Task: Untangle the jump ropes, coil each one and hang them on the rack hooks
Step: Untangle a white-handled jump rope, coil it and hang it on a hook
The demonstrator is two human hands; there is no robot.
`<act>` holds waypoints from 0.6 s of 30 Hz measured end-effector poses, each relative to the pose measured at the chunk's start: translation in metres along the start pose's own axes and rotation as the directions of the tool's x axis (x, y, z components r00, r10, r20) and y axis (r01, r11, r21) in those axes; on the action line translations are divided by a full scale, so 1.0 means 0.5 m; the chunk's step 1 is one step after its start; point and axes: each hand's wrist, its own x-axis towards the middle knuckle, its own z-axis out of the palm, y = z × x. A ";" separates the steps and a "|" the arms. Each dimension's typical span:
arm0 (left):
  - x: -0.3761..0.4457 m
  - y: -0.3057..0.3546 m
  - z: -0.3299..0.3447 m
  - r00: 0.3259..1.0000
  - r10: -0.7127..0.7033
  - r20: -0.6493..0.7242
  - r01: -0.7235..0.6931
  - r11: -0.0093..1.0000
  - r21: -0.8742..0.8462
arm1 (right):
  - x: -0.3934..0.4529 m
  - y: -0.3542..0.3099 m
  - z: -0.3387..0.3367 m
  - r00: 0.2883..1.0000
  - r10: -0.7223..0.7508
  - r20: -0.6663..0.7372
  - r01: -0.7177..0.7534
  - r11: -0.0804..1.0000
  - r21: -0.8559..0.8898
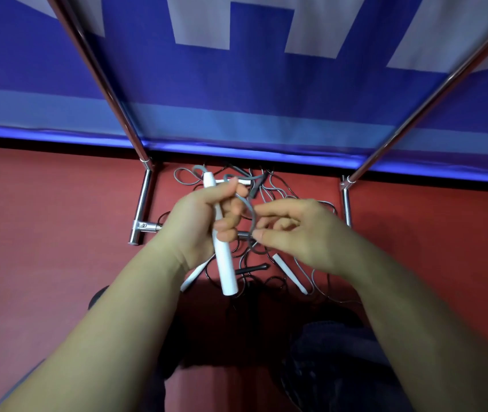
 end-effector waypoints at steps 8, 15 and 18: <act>-0.005 0.010 -0.021 0.895 -0.107 0.433 0.204 0.962 -0.183 | 0.002 0.008 0.015 0.999 -0.040 -0.016 0.039 0.999 -0.025; -0.006 0.021 -0.009 0.997 -0.040 0.058 0.053 0.969 -0.242 | 0.008 0.010 0.024 0.999 0.042 0.020 -0.038 0.982 -0.187; -0.001 0.011 -0.009 0.998 0.019 -0.067 -0.012 0.995 0.101 | 0.013 -0.008 0.013 0.989 0.138 -0.050 -0.128 0.978 0.162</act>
